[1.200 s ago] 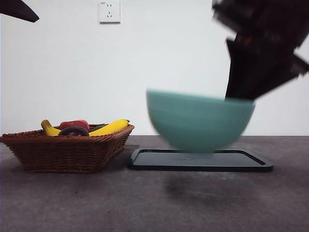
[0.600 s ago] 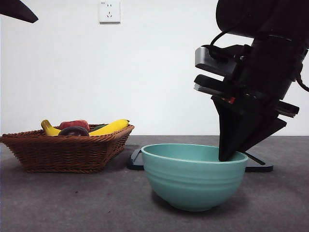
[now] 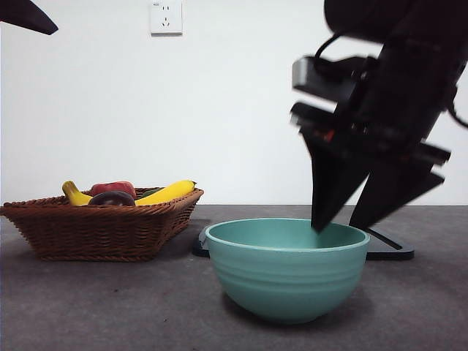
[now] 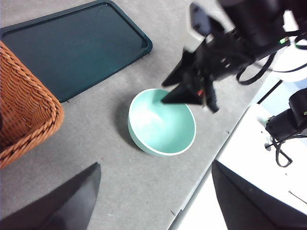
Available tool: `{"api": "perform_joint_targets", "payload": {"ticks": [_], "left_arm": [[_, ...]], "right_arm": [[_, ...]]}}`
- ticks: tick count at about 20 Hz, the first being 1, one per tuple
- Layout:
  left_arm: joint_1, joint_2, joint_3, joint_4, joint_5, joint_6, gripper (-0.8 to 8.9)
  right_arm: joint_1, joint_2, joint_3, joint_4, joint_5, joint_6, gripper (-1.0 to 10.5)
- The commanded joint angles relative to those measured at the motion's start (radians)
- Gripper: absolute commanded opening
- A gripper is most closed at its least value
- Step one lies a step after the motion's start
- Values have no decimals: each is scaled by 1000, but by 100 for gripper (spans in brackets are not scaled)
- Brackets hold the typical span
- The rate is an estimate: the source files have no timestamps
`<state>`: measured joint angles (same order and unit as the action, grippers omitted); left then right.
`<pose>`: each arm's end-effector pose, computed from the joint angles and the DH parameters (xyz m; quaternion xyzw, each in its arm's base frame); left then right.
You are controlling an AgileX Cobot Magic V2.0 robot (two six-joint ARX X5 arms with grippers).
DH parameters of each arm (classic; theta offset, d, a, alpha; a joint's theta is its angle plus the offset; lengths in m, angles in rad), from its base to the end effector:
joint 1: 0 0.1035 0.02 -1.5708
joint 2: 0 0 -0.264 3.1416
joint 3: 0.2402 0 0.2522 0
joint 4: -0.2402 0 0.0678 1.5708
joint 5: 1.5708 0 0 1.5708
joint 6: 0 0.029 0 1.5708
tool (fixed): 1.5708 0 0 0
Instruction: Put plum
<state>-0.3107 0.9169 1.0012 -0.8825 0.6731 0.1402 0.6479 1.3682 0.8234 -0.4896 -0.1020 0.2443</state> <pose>0.1483 -0.0666 0.3287 -0.0130 0.3508 -0.4609 0.8151 0.2030 0.1574 0.2034 -0.0337 0.5114 0.2579 0.8190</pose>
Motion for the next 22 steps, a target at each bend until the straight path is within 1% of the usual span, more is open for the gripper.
{"api": "perform_joint_targets", "payload": {"ticks": [1, 3, 6, 7, 12, 16, 19, 22], "left_arm": [[-4, 6, 21, 7, 7, 8, 371], [-4, 6, 21, 8, 7, 8, 371], [-4, 6, 21, 8, 7, 8, 371], [-4, 6, 21, 8, 7, 8, 371], [-4, 6, 21, 7, 7, 8, 371], [-4, 6, 21, 7, 7, 5, 371], [-4, 6, 21, 7, 7, 5, 371], [-4, 6, 21, 7, 7, 4, 371]], "right_arm": [[9, -69, 11, -4, 26, 14, 245], [7, -148, 25, -37, 31, 8, 245], [7, -277, 61, -106, 11, 1, 245], [7, -314, 71, -122, -7, -3, 245], [7, -492, 77, -211, -163, -1, 244], [7, -553, 77, -340, -242, -2, 244], [8, -554, 77, -393, -242, -19, 244], [8, -553, 77, -386, -241, -21, 244]]}}
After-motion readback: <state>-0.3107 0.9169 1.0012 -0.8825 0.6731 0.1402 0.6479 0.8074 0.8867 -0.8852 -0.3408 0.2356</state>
